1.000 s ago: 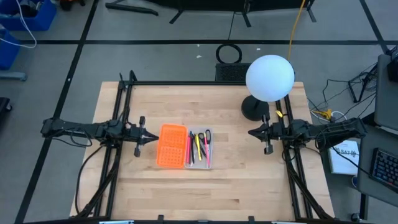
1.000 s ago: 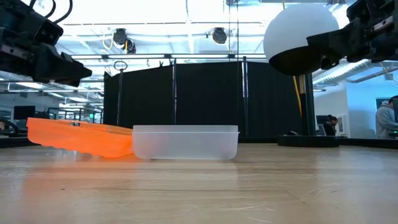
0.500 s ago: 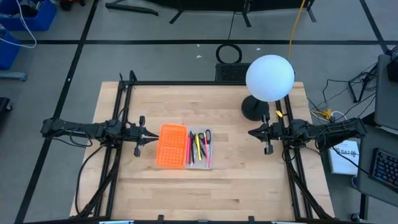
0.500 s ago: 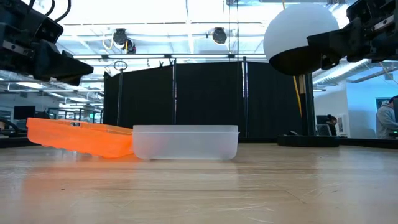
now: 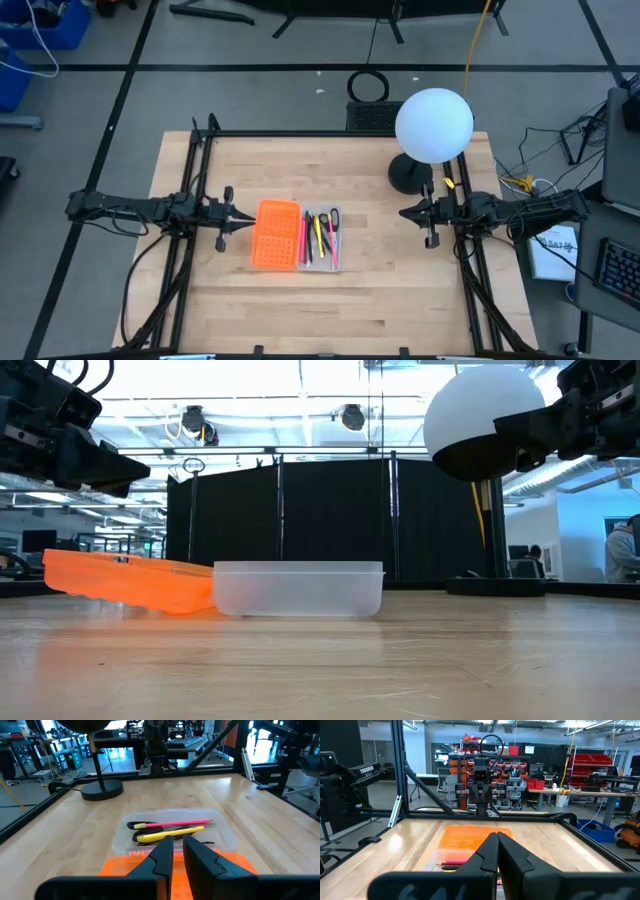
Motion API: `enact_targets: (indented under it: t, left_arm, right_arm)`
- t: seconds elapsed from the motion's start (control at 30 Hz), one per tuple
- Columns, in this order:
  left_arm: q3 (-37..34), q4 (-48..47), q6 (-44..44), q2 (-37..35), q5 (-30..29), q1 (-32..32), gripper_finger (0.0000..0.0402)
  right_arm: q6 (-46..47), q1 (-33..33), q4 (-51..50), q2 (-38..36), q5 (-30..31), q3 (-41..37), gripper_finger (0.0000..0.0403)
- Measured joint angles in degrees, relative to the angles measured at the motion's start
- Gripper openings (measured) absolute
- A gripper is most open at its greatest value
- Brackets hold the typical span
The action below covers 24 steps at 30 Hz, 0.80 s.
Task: Pick & place school supplies into a supply box
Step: Return to Home Position
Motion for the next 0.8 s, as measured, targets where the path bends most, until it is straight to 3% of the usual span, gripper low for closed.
enact_targets:
  t: [0.8]
  left_arm:
    - [0.0, 0.1, 0.0, 0.0, -0.6, 0.0, 0.0051]
  right_arm:
    - [0.0, 0.0, 0.0, 0.0, 0.0, 0.0, 0.0]
